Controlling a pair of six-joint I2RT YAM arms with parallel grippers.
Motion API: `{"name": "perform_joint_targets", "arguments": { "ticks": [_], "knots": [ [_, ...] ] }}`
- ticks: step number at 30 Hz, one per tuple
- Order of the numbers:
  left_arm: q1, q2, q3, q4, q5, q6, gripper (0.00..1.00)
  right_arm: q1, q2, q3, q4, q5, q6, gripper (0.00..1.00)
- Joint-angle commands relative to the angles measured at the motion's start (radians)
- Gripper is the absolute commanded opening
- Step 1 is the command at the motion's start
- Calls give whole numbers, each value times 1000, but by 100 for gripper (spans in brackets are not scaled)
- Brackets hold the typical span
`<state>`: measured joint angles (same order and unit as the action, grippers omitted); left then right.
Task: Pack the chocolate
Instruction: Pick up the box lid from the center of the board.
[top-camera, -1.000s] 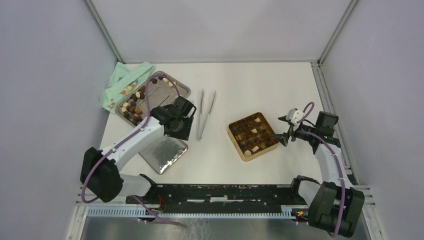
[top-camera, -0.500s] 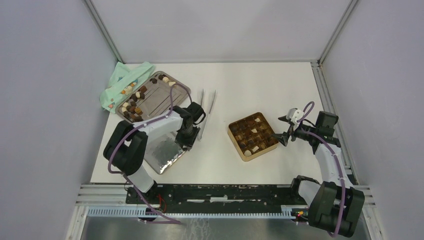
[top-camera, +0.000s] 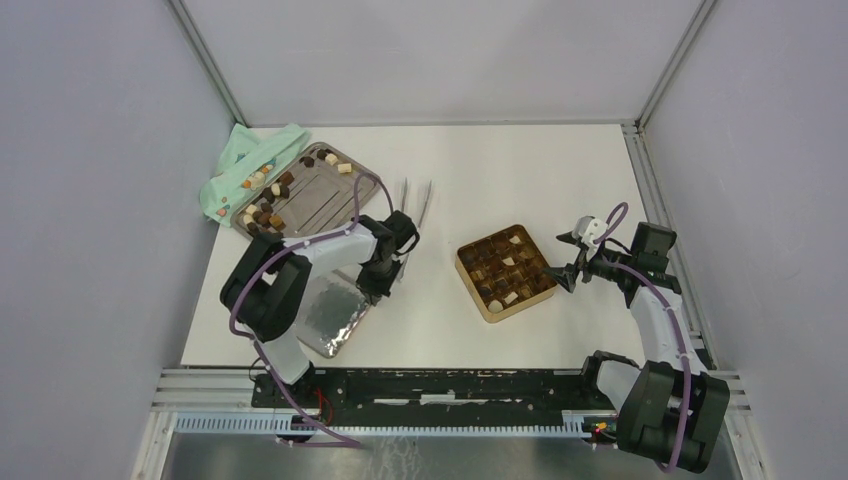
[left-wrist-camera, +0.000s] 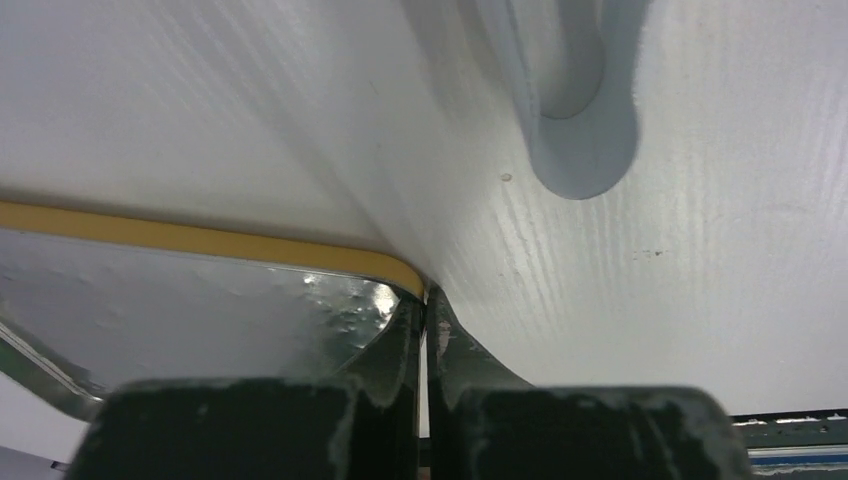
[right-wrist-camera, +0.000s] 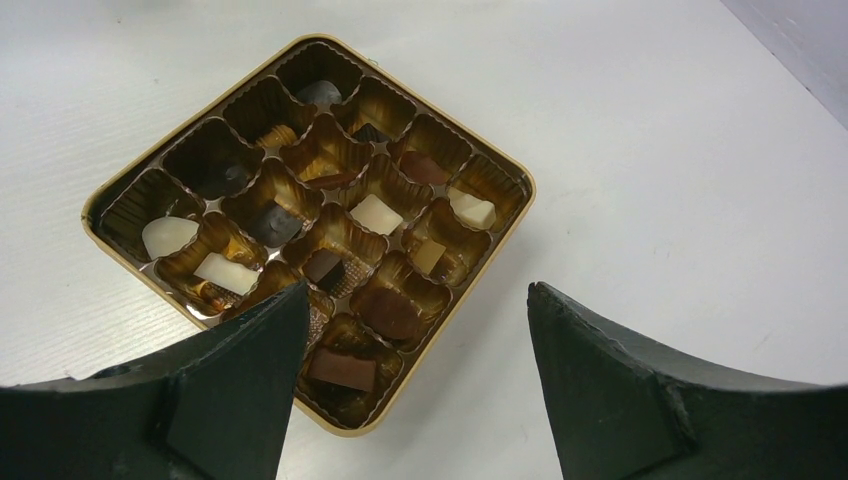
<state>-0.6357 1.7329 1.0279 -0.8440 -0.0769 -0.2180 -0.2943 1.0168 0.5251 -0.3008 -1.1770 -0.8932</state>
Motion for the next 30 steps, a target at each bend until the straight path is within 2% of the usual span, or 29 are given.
{"name": "perform_joint_targets", "arguments": {
  "ticks": [1, 4, 8, 11, 13, 15, 18, 23, 27, 30],
  "knots": [
    [-51, -17, 21, 77, 67, 10, 2, 5, 8, 12, 9, -9, 11, 85],
    [-87, -25, 54, 135, 177, -58, 2, 5, 8, 13, 5, -6, 11, 85],
    [-136, 24, 87, 218, 225, -155, 6, 5, 8, 13, 6, -3, 11, 85],
    [-185, 64, 121, 244, 207, -220, 17, 5, 9, 16, 0, -3, 9, 85],
    [-215, 79, 131, 267, 203, -256, 28, 5, 10, 21, -9, -4, 1, 85],
    [-240, 79, 133, 279, 198, -283, 38, 5, 8, 24, -15, -4, -5, 85],
    [-273, 45, 126, 254, 164, -299, 47, 4, 10, 27, -24, -6, -9, 86],
    [-376, -38, 98, 114, -3, -341, 54, 5, 10, 34, -37, -11, -19, 85],
    [-437, -58, 40, 82, -125, -373, 54, 5, 10, 33, -39, -14, -21, 85],
    [-464, -59, 11, 85, -153, -369, 50, 5, 9, 32, -40, -14, -22, 86]
  ]
}}
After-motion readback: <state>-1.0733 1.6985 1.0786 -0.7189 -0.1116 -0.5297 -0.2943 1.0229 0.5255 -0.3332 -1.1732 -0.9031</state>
